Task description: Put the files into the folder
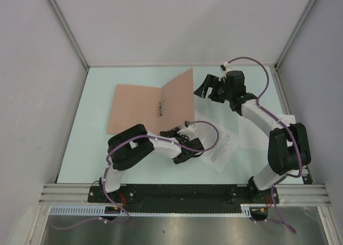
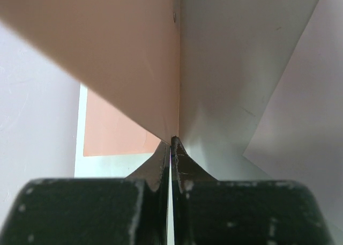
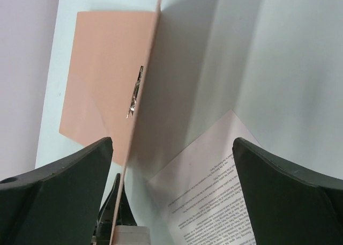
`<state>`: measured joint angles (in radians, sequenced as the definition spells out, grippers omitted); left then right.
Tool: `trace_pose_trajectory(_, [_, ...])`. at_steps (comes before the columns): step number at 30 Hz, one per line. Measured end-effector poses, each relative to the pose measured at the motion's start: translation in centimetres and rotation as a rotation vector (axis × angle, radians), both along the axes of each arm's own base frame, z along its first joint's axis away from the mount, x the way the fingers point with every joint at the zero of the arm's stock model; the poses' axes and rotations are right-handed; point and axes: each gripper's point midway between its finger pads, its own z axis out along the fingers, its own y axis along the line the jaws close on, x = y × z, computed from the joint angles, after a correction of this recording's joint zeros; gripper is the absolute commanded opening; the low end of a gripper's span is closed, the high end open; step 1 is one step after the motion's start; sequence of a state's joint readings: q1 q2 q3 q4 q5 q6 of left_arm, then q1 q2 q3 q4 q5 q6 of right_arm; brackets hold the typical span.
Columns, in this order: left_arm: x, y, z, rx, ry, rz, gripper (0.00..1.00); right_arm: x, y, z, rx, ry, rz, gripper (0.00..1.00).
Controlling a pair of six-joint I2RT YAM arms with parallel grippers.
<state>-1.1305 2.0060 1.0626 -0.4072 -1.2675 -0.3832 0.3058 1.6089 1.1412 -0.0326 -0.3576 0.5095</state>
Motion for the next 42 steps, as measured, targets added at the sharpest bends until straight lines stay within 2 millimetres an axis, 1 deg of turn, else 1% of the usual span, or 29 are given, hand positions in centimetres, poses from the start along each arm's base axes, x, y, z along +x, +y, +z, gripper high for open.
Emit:
trace_pose_trajectory(4, [-0.2,0.3,-0.2,0.008,0.006,0.007,0.0,-0.1,-0.4,1.1,-0.002,-0.026,-0.009,1.0])
trace_pose_trajectory(7, [-0.3,0.3,-0.3,0.003,0.011,0.006,0.0,-0.1,0.2,1.9,0.031,-0.047,0.012,0.98])
trace_pose_trajectory(9, [-0.3,0.2,-0.4,0.0,0.015,0.005,0.0,0.2,0.7,1.7,0.044,-0.048,0.024,0.95])
trace_pose_trajectory(11, [-0.3,0.2,-0.4,-0.001,0.017,0.004,0.0,0.4,1.5,0.5,0.053,-0.032,0.049,0.88])
trace_pose_trajectory(12, [-0.3,0.2,-0.4,-0.002,0.017,0.003,0.0,0.5,2.2,-0.5,0.057,-0.017,0.067,0.84])
trace_pose_trajectory(13, [-0.3,0.1,-0.4,-0.004,0.017,0.003,0.02,0.4,2.9,-1.7,0.059,0.004,0.087,0.73])
trace_pose_trajectory(14, [-0.2,0.1,-0.4,-0.007,0.017,0.002,0.08,0.2,3.6,-3.0,0.059,0.031,0.108,0.6])
trace_pose_trajectory(15, [-0.3,0.0,-0.5,-0.009,0.021,0.001,0.34,0.0,4.4,-4.2,0.06,0.052,0.136,0.45])
trace_pose_trajectory(16, [-0.3,0.0,-0.6,-0.013,0.027,-0.001,0.46,-0.4,5.0,-5.3,0.065,0.074,0.162,0.18])
trace_pose_trajectory(17, [-0.4,0.0,-0.9,-0.01,0.044,-0.006,0.54,-0.6,5.5,-6.0,0.068,0.085,0.185,0.12])
trace_pose_trajectory(18, [-0.7,0.0,-1.2,-0.024,0.067,-0.009,0.63,-1.0,6.1,-6.6,0.085,0.103,0.214,0.09])
trace_pose_trajectory(19, [-1.0,0.1,-1.4,-0.031,0.089,-0.013,0.64,-1.1,6.2,-7.0,0.087,0.108,0.227,0.03])
trace_pose_trajectory(20, [-1.3,0.3,-1.2,-0.037,0.102,-0.017,0.65,-1.1,6.4,-7.2,0.102,0.111,0.243,0.0])
trace_pose_trajectory(22, [-2.5,0.5,-0.1,-0.14,0.164,-0.031,0.66,-0.7,6.1,-7.3,0.112,0.1,0.251,0.0])
trace_pose_trajectory(23, [-3.2,0.3,0.9,-0.217,0.196,-0.045,0.67,-0.7,6.0,-7.4,0.119,0.1,0.26,0.0])
trace_pose_trajectory(25, [-4.4,-0.5,4.1,-0.409,0.238,-0.085,0.68,-0.6,5.9,-7.6,0.136,0.097,0.284,0.0])
trace_pose_trajectory(27, [-5.0,-1.5,8.1,-0.621,0.245,-0.137,0.68,-0.6,6.1,-8.1,0.15,0.095,0.309,0.0])
trace_pose_trajectory(28, [-5.4,-1.8,10.4,-0.734,0.242,-0.169,0.68,-0.6,6.3,-8.3,0.157,0.095,0.32,0.0])
trace_pose_trajectory(29, [-5.4,-1.8,12.6,-0.839,0.236,-0.193,0.68,-0.7,6.6,-8.6,0.166,0.092,0.337,0.0])
trace_pose_trajectory(30, [-5.1,-1.3,14.7,-0.934,0.216,-0.203,0.67,-0.9,6.9,-8.9,0.176,0.091,0.358,0.0])
trace_pose_trajectory(31, [-4.6,-0.6,16.0,-0.993,0.194,-0.2,0.67,-1.2,7.2,-9.2,0.186,0.094,0.38,0.0])
trace_pose_trajectory(32, [-3.6,0.5,17.3,-1.061,0.161,-0.185,0.67,-1.4,7.6,-9.5,0.195,0.098,0.4,0.0])
trace_pose_trajectory(33, [-2.5,1.6,18.2,-1.116,0.132,-0.164,0.66,-1.7,7.9,-9.7,0.201,0.102,0.418,0.0])
trace_pose_trajectory(35, [-0.1,4.3,18.7,-1.187,0.074,-0.1,0.64,-2.1,8.9,-9.9,0.212,0.102,0.46,0.0])
trace_pose_trajectory(38, [2.9,7.3,17.7,-1.232,0.046,-0.003,0.61,-2.3,11.1,-9.9,0.215,0.086,0.515,0.0])
trace_pose_trajectory(39, [4.1,8.1,16.7,-1.249,0.055,0.033,0.59,-2.3,11.9,-9.7,0.216,0.077,0.531,0.0])
trace_pose_trajectory(41, [6.3,10.1,14.3,-1.282,0.073,0.125,0.57,-2.0,13.2,-9.6,0.218,0.06,0.555,0.0])
trace_pose_trajectory(42, [6.9,11.0,13.3,-1.3,0.079,0.16,0.57,-1.9,13.8,-9.5,0.219,0.053,0.565,0.03])
